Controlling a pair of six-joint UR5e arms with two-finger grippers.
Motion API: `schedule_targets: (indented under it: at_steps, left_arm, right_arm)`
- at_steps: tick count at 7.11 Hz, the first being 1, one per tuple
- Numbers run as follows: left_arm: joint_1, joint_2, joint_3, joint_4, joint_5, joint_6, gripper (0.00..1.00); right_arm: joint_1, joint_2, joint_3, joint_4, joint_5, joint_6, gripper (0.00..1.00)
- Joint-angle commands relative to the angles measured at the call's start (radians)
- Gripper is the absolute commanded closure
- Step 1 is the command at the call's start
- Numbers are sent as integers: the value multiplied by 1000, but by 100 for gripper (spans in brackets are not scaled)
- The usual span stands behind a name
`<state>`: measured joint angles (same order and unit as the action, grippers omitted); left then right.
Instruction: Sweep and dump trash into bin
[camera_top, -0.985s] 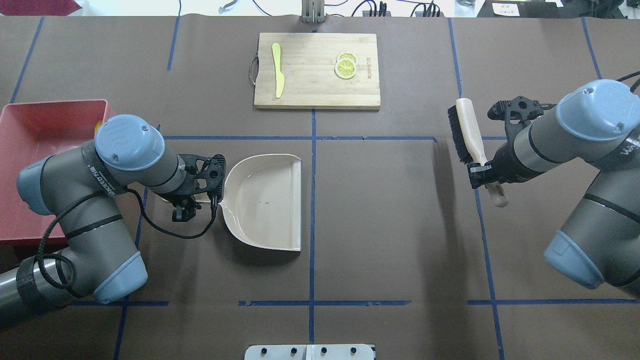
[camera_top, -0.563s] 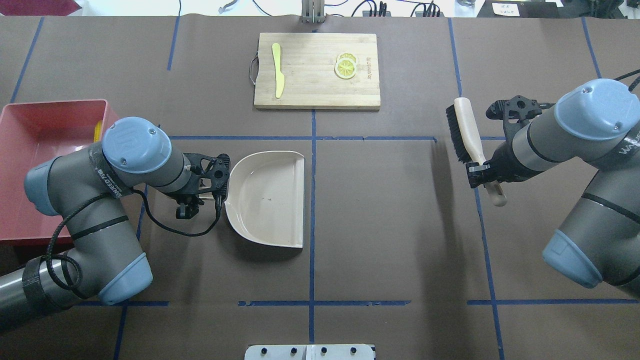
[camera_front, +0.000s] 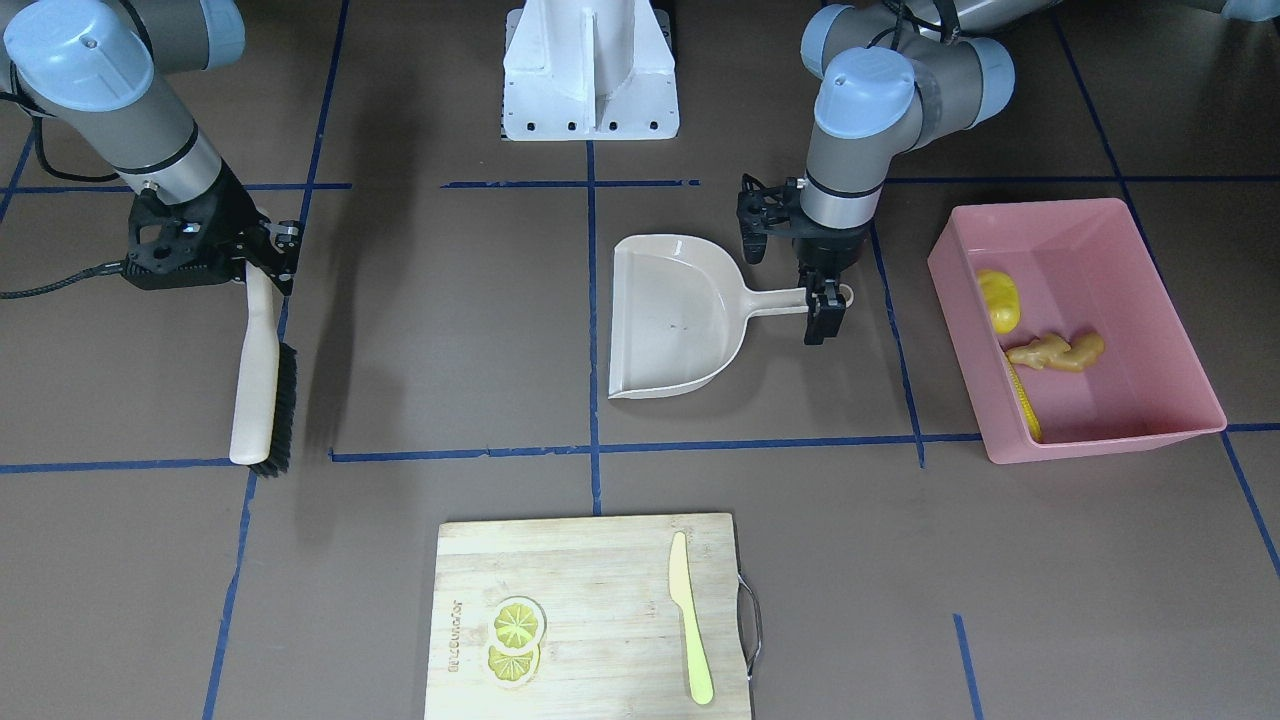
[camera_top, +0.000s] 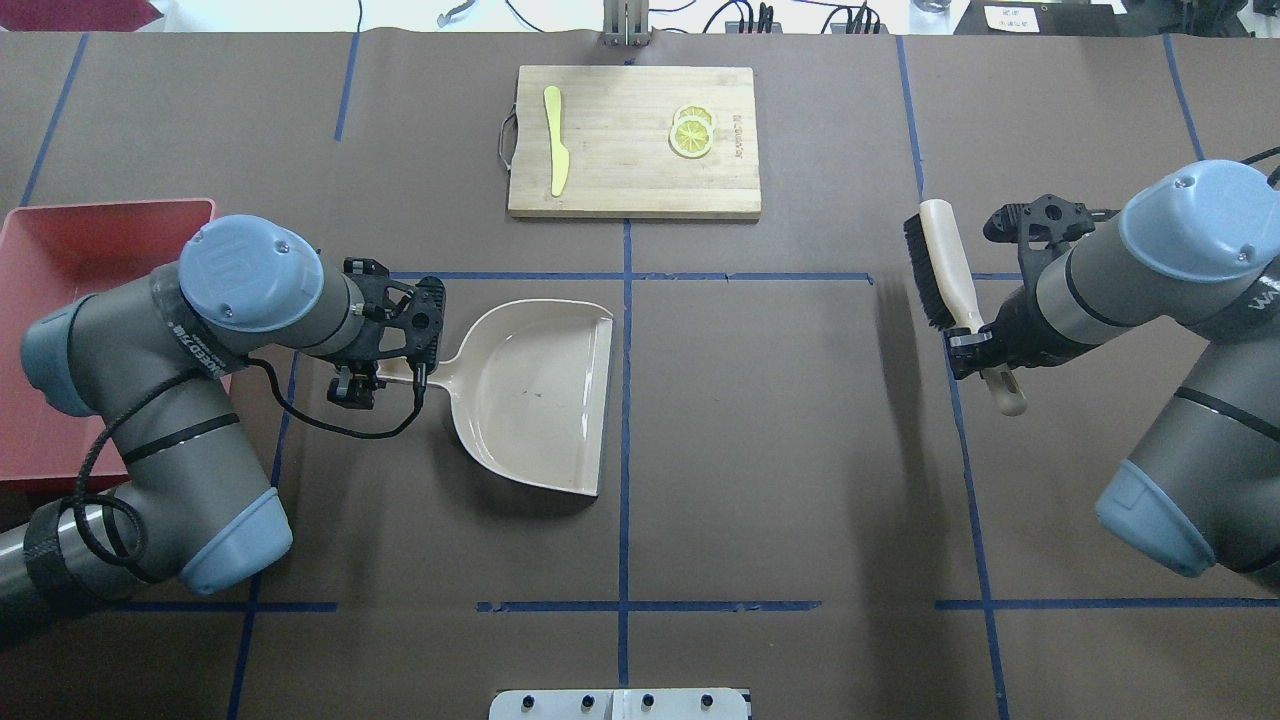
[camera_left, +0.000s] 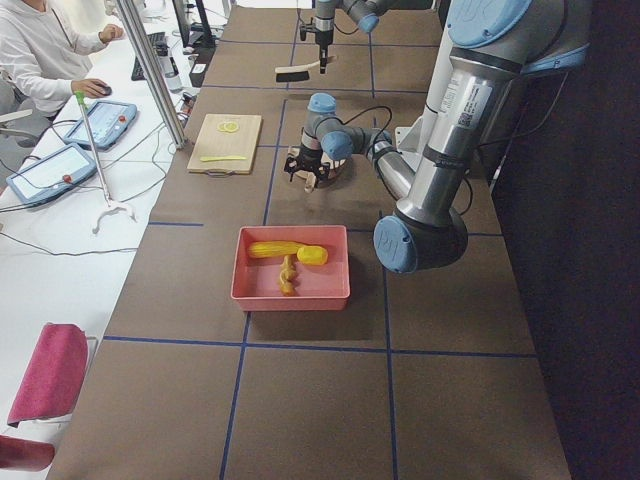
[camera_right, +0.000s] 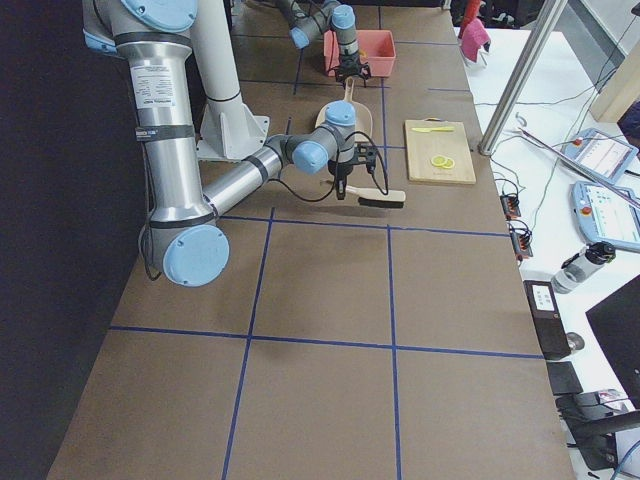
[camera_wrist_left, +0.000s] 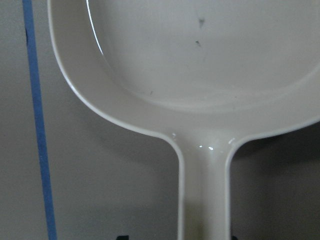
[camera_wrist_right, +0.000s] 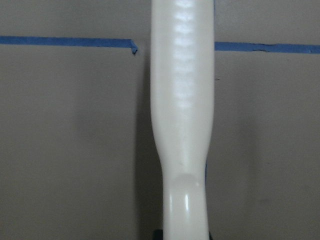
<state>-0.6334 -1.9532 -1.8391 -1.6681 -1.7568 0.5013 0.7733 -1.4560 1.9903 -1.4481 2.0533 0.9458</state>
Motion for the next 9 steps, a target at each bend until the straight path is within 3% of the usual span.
schedule_targets:
  at_steps: [1,2,4,5,7,9]
  left_arm:
    - [-75,127,-108,4,-35,70,0]
    - [-165,198,-158,2,-102,124,0]
    - [-413,302,-173,-1,-340,129,0]
    - [-557,379,-181,-5,-424,131,0]
    - [-647,433,-155,-10,-420,257,0]
    - [-687,355,-21,77,-397,169,0]
  right_arm:
    - [10,-76,16,2,7,-12,100]
    - [20,-125,33,2,8,-18,100]
    - [52,-252,48,11,7,-113,100]
    - [66,-341,45,96,8,-190,100]
    - [76,-470,42,236,13,-180,98]
    - [90,-533,-17,397,11,-89,98]
